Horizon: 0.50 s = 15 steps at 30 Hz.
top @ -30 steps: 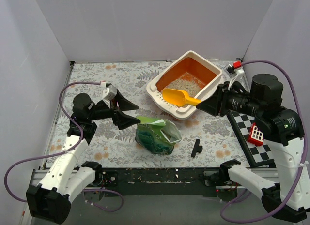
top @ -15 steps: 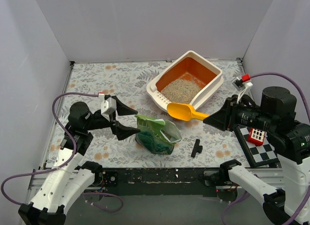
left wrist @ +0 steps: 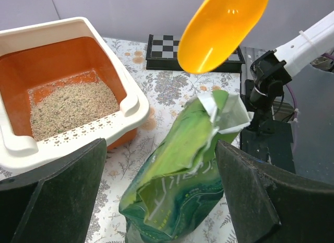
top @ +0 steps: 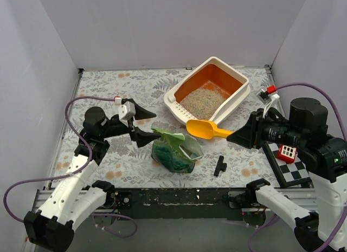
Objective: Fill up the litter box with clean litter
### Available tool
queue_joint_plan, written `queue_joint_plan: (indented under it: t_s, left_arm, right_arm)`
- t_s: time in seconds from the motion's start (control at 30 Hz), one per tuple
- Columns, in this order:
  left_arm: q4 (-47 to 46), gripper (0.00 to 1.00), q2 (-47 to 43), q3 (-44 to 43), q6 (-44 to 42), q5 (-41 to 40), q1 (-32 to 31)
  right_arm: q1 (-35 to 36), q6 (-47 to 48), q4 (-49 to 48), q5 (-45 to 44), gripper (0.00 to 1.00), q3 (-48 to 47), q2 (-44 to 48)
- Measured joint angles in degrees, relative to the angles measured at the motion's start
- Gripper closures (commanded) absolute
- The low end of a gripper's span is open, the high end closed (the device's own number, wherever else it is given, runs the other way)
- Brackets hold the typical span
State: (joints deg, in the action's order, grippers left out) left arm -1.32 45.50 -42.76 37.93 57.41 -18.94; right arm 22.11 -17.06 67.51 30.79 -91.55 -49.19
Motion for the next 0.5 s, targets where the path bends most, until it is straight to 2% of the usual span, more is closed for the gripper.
queue_joint_plan:
  t_s: [0.23,0.5]
  left_arm:
    - [-6.6,0.16,8.0,0.2,0.7,1.3,0.0]
    - [-11.2,0.2,11.3,3.2,1.6,4.4,-0.1]
  right_arm:
    - [0.0,0.0,0.2,-0.7,0.99,5.1,0.8]
    - [0.0,-0.9,0.3,-0.3,0.99,7.6,0.8]
